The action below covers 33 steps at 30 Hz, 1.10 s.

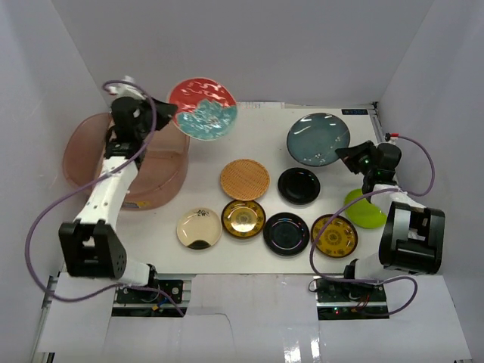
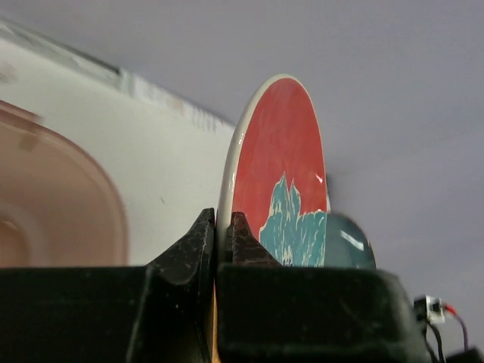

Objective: Place the plates into the plastic bin on the countertop

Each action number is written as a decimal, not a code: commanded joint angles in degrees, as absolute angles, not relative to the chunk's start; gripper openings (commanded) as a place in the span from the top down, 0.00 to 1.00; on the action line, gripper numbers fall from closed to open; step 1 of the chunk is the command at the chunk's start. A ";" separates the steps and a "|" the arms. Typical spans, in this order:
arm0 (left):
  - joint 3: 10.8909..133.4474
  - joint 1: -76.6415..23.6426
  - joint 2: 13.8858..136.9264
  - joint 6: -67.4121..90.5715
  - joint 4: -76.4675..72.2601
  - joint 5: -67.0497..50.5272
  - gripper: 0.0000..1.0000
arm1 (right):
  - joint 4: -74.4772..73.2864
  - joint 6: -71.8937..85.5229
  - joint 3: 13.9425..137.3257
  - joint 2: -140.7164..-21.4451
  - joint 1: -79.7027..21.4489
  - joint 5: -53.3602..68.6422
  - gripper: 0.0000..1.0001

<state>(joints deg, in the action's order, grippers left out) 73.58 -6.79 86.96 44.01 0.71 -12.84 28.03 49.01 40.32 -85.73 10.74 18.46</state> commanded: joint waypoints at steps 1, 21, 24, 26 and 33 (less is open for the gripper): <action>69.29 2.69 73.50 45.17 -0.62 -9.58 1.00 | 33.32 49.22 40.96 -78.24 8.01 23.64 0.92; 54.67 18.11 67.67 42.27 9.14 0.09 1.00 | 20.13 43.86 39.37 -56.70 -11.42 25.23 0.92; 52.74 18.11 69.52 42.98 8.79 0.52 1.00 | 18.20 43.33 42.18 -55.90 -14.67 23.91 0.92; 51.69 18.11 70.57 43.07 8.79 1.23 0.99 | 17.49 42.98 44.29 -56.42 -18.08 21.72 0.92; 49.66 18.11 69.62 42.28 6.87 0.09 0.26 | 18.89 43.07 52.28 -63.71 -30.57 13.46 0.92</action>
<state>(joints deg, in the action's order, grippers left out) 48.77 18.06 72.90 41.36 14.24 2.09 8.67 41.30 44.49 -62.15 -26.44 16.75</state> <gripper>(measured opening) 0.709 0.122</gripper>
